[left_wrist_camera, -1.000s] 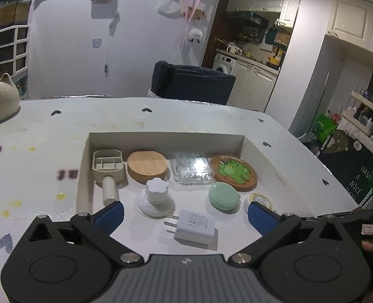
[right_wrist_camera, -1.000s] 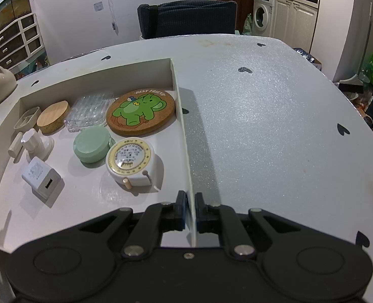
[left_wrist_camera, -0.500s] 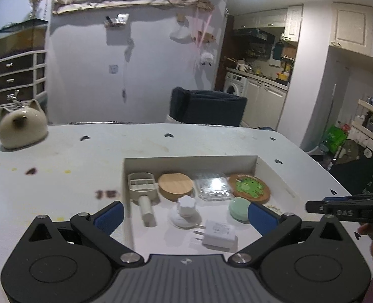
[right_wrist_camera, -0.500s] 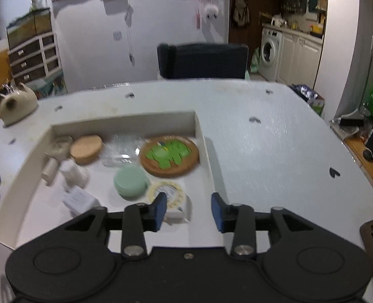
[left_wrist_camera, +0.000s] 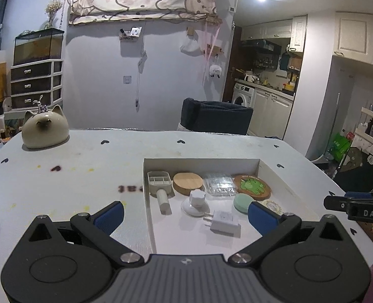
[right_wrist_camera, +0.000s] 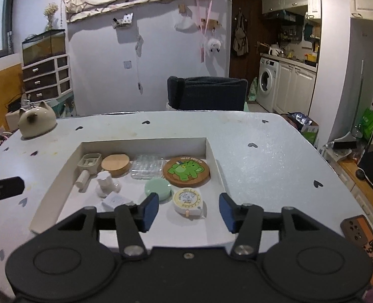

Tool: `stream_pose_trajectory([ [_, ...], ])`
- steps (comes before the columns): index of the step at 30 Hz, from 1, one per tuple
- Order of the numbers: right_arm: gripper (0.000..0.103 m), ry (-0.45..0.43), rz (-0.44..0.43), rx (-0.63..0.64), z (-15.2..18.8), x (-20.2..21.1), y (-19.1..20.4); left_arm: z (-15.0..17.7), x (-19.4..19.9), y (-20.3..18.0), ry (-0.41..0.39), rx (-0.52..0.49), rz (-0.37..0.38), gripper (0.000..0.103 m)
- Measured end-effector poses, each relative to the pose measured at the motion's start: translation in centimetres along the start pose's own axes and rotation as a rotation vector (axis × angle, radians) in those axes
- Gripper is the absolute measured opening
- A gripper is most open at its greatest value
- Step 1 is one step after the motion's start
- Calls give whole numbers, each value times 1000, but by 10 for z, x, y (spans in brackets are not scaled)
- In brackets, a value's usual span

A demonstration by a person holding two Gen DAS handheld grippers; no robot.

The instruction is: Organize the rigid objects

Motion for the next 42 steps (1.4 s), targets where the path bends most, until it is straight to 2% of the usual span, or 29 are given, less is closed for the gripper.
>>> stream_pose_trajectory([
  [1, 61, -7, 0, 3, 1, 6, 1, 2, 3, 0, 2, 2, 4, 103],
  [6, 68, -40, 15, 19, 7, 32, 6, 12, 24, 1, -14, -12, -16, 103],
  [8, 77, -51, 15, 25, 9, 41, 9, 15, 31, 4, -20, -14, -30, 103],
  [12, 83, -66, 26, 40, 15, 55, 13, 20, 44, 9, -31, -15, -61, 103],
  [14, 91, -71, 32, 38, 18, 60, 15, 21, 51, 11, -36, -10, -63, 103],
  [16, 96, -76, 35, 35, 22, 65, 16, 23, 58, 13, -42, -8, -66, 103],
  [18, 96, -79, 39, 36, 25, 69, 18, 26, 63, 13, -43, -10, -75, 103],
  [20, 103, -82, 43, 36, 28, 72, 19, 28, 67, 14, -42, -15, -84, 103],
  [30, 103, -99, 42, 33, 35, 86, 25, 41, 78, 12, -28, -27, -94, 103],
  [42, 103, -100, 47, 45, 35, 89, 30, 42, 81, 15, -34, -21, -109, 103],
])
Point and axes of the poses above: each gripper's, at about its wrist camera, not at the fingertips, and x roughly against the way its jaws point, y to its left, z to its underside, the point moved 9 cm from there along -x, roughly the way its jaws point, and after that the axes turned 8 degrees about x, right-handed, at the moved point
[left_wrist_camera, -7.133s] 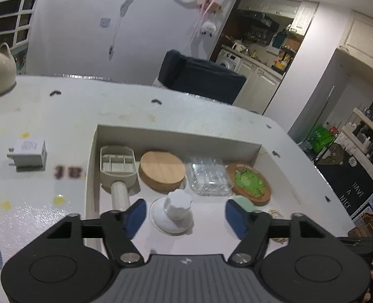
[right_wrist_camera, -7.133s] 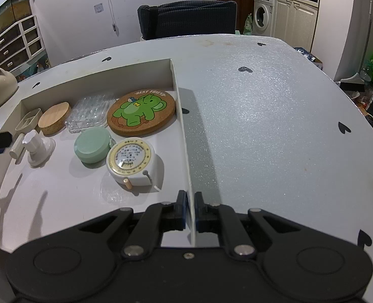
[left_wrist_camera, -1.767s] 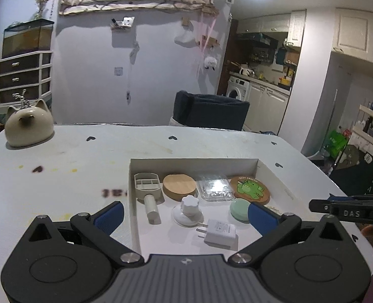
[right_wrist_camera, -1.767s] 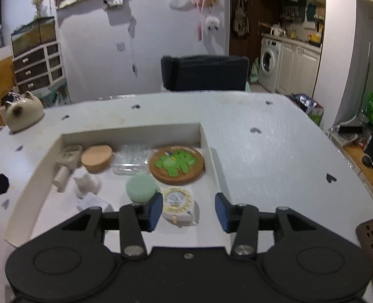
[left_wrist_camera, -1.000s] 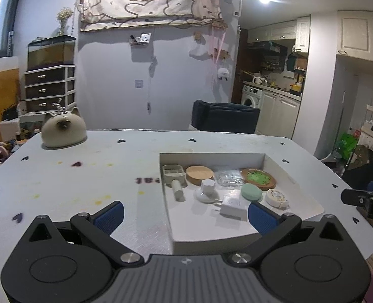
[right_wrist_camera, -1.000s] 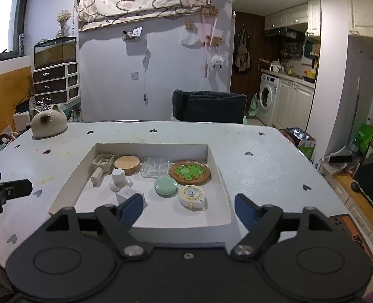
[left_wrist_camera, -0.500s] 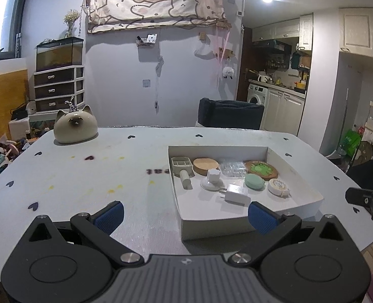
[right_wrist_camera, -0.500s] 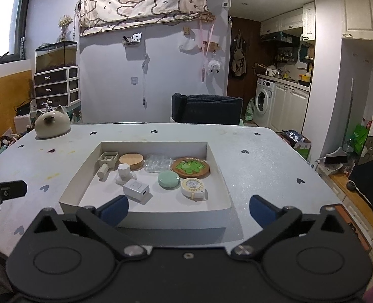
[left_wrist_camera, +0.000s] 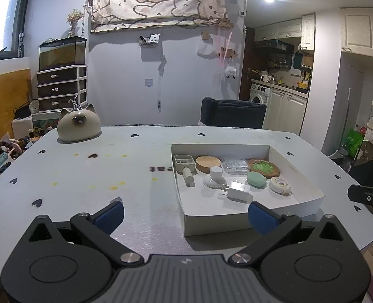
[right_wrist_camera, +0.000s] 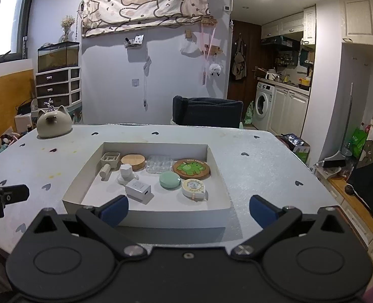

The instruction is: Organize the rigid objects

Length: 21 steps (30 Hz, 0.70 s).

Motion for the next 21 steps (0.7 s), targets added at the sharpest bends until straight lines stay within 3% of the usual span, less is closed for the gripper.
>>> stream_pose_trajectory([
  [21, 103, 0, 0, 1, 0, 1, 1, -1, 1, 2, -1, 2, -4, 103],
])
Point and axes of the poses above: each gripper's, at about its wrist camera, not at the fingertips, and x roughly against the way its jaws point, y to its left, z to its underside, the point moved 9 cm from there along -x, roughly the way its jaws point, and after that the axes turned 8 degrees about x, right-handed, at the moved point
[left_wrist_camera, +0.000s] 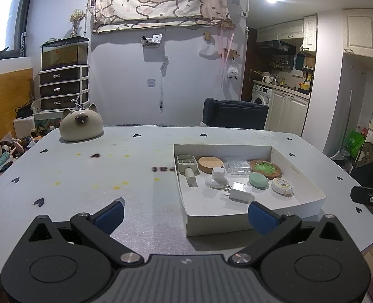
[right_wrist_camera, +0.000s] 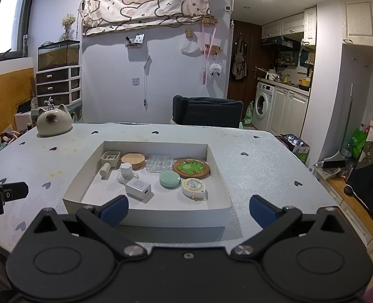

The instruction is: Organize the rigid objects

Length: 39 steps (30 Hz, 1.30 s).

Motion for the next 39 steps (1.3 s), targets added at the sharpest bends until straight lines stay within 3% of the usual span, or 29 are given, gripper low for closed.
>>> stream_pose_trajectory([
  [39, 103, 0, 1, -1, 0, 1, 0, -2, 1, 5, 0, 4, -4, 103],
])
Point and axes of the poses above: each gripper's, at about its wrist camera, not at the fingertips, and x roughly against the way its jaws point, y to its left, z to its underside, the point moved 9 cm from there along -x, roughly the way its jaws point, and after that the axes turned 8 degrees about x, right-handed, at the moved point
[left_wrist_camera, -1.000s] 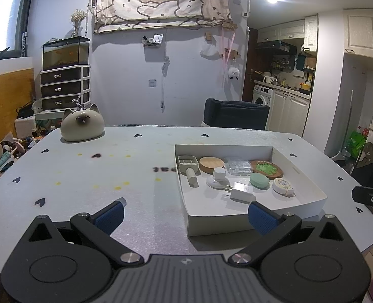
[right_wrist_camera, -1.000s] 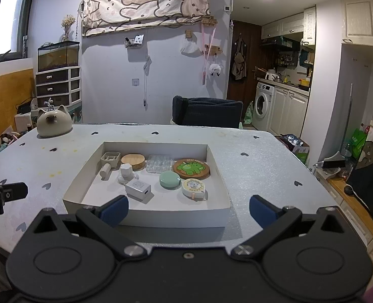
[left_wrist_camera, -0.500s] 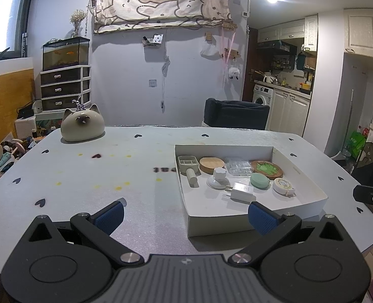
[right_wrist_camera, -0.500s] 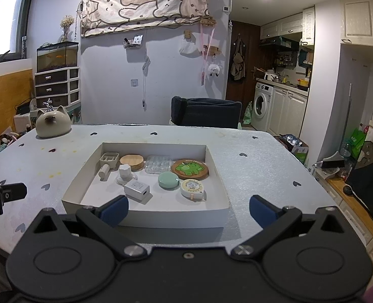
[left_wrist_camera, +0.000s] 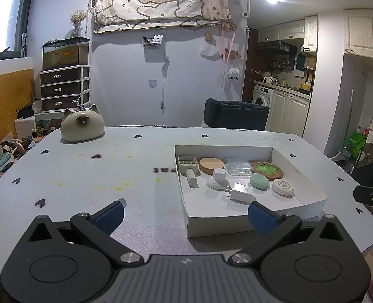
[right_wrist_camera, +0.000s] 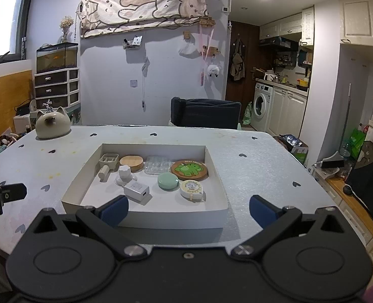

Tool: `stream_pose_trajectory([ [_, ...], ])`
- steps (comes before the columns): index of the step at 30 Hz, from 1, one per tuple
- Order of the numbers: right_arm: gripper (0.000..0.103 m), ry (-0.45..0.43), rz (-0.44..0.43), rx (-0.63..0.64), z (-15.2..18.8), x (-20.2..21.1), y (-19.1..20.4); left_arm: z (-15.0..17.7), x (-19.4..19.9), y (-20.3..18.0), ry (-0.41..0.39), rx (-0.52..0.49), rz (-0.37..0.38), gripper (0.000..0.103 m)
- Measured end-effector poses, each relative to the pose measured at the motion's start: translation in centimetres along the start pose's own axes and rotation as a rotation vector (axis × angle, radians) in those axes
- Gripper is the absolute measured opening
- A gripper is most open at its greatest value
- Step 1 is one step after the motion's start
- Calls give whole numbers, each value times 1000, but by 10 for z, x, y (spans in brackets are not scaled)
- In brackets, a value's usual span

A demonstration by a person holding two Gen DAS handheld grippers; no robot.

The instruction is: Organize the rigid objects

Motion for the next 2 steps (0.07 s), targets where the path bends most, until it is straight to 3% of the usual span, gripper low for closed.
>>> stream_pose_trajectory([
  [2, 103, 0, 0, 0, 0, 0, 0, -1, 0, 1, 0, 4, -8, 103],
])
Point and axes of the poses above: each gripper's, at about its wrist camera, not at the fingertips, and x roughly against the way its jaws point, y to its left, z to its underside, the point moved 9 cm from there along -x, roughly the way its jaws point, and after that the axes turned 8 degrees about x, right-handed, at the moved point
